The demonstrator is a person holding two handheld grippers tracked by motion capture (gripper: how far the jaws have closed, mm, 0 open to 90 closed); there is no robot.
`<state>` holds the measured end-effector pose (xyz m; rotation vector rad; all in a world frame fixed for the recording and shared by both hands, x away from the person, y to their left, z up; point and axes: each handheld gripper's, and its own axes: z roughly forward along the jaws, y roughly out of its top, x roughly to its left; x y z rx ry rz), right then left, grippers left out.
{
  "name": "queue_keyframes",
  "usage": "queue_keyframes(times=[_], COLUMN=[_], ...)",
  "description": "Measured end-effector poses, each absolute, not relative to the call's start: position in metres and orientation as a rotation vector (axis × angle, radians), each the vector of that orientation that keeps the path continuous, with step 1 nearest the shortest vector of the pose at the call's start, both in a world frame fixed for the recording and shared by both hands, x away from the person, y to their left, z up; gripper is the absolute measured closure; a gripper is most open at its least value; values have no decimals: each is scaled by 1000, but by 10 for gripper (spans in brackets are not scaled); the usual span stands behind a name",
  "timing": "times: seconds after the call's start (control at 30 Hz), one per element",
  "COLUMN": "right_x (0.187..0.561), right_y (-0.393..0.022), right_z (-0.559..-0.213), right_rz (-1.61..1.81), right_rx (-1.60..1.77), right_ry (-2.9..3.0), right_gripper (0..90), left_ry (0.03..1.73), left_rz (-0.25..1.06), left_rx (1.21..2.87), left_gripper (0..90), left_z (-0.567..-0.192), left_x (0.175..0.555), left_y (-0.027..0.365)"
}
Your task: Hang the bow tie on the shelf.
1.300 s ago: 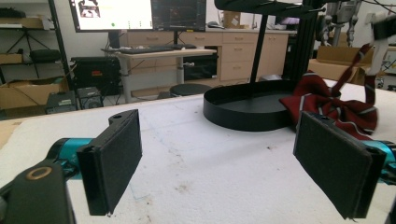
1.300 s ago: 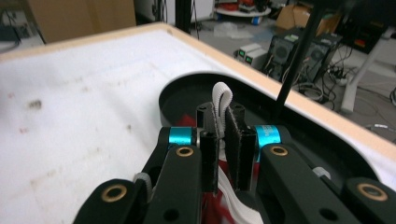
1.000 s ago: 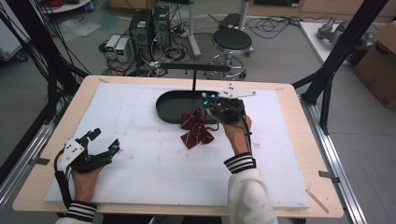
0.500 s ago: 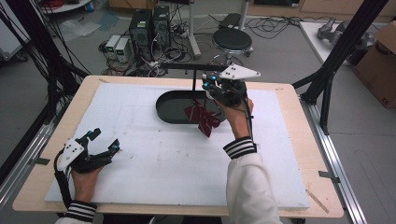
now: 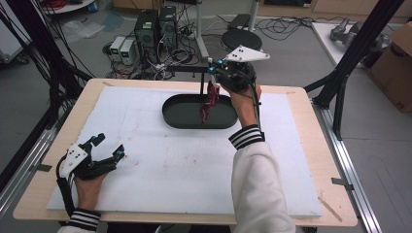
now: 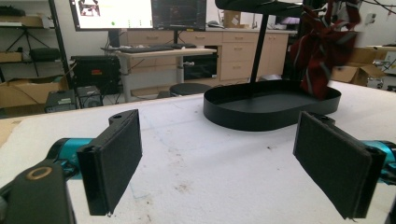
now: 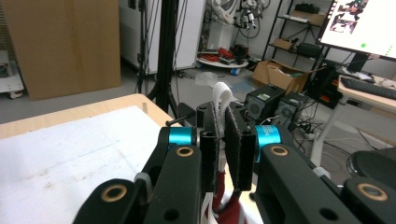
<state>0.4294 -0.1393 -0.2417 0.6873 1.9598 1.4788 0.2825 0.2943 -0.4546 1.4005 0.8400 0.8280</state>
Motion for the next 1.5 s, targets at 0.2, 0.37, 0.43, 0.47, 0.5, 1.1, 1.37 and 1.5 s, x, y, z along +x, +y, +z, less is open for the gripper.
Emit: queue_keyframes(times=[0.2, 0.37, 0.43, 0.47, 0.5, 1.1, 1.37, 1.5], right_x=[442, 449, 451, 452, 454, 480, 492, 494], right_y=[-136, -136, -135, -135, -136, -131, -134, -141], right_z=[-236, -239, -239, -239, -239, -230, -235, -236], right_rz=[1481, 1476, 1464, 1456, 1458, 1478, 1459, 1445], right_rx=[686, 705, 723, 719, 723, 740, 755, 771], right_ry=[1947, 1931, 1920, 1916, 1908, 1878, 1879, 1876], right_gripper=[846, 846, 845, 845, 846, 844, 843, 843], left_ry=[840, 841, 840, 841, 841, 844, 843, 844], left_rz=[828, 827, 827, 827, 827, 822, 822, 822], left_rx=[1400, 1402, 1404, 1401, 1402, 1404, 1405, 1404], left_gripper=[158, 158, 158, 158, 158, 158, 158, 158], left_z=[-455, -455, -454, -455, -455, -454, -454, -454], left_x=[283, 283, 283, 283, 283, 283, 283, 283], left_y=[294, 294, 294, 294, 294, 294, 294, 294])
